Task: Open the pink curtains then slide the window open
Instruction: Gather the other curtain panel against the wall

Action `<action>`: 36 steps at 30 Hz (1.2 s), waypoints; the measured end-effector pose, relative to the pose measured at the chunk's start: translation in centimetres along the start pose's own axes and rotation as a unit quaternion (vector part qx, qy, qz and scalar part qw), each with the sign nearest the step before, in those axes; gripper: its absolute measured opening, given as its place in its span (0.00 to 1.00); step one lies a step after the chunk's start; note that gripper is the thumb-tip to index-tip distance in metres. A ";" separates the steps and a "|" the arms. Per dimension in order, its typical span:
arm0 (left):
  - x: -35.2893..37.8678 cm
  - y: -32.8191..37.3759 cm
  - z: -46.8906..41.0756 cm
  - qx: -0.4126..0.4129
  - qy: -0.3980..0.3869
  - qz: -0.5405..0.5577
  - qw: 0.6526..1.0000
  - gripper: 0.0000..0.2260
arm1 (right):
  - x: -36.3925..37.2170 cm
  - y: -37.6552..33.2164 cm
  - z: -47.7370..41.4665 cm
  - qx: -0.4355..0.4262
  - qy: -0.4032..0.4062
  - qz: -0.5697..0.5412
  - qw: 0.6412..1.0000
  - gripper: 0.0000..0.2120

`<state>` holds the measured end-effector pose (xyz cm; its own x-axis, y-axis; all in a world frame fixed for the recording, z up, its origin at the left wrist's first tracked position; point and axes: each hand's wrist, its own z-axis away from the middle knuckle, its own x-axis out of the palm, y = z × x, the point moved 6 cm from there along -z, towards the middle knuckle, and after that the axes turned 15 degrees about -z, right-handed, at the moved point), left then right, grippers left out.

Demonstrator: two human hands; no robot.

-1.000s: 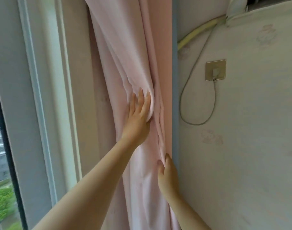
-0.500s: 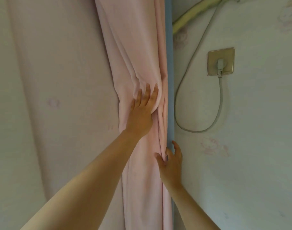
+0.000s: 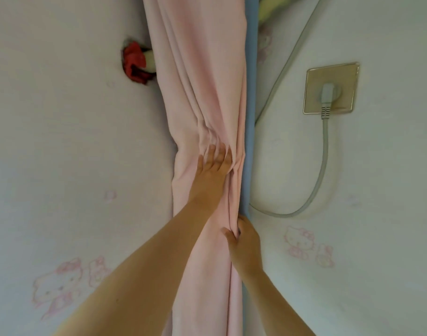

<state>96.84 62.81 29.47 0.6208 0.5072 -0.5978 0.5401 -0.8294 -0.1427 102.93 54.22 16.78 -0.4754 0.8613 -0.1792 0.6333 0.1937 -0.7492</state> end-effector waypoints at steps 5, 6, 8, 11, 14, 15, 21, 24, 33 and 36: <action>0.0 -0.4 0.9 -0.009 0.003 -0.021 1.000 0.30 | 0.0 0.9 -0.3 0.005 -0.004 -0.020 1.000 0.13; -0.2 -0.6 1.4 -0.011 0.005 -0.020 1.000 0.30 | 0.1 0.9 -0.1 0.003 -0.005 -0.024 1.000 0.14; -0.3 -1.1 2.5 -0.011 -0.006 -0.022 1.000 0.31 | 0.2 0.7 0.6 0.003 -0.011 -0.031 0.999 0.15; -0.5 -2.2 4.3 -0.014 -0.018 -0.030 0.999 0.32 | 0.4 0.6 1.8 0.013 -0.026 -0.042 0.999 0.13; -1.4 -2.6 6.1 -0.020 -0.010 -0.018 1.000 0.30 | 0.7 0.2 2.9 0.018 -0.044 -0.050 0.998 0.10; -1.7 -2.7 6.7 -0.025 -0.008 -0.010 1.000 0.29 | 0.9 0.1 3.4 0.019 -0.049 -0.050 0.997 0.09; -5.1 -3.5 10.4 -0.017 0.002 0.002 1.000 0.27 | 1.9 -0.5 6.6 0.052 -0.079 -0.079 0.992 0.10; -6.9 -3.9 12.5 -0.021 0.003 0.000 1.000 0.29 | 2.2 -1.2 8.1 0.066 -0.082 -0.090 0.990 0.10; -13.9 -7.9 22.5 -0.117 -0.062 0.025 0.991 0.29 | 5.0 -6.1 16.0 0.067 -0.063 -0.093 0.991 0.20; -16.0 -10.3 26.9 -0.152 -0.114 0.032 0.981 0.22 | 5.9 -7.7 19.5 0.088 -0.039 -0.125 0.987 0.26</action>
<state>66.04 56.94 19.26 0.5344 0.3619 -0.7638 0.6701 -0.7322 0.1219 83.37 48.68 9.07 -0.6533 0.7569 -0.0173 0.3773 0.3057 -0.8742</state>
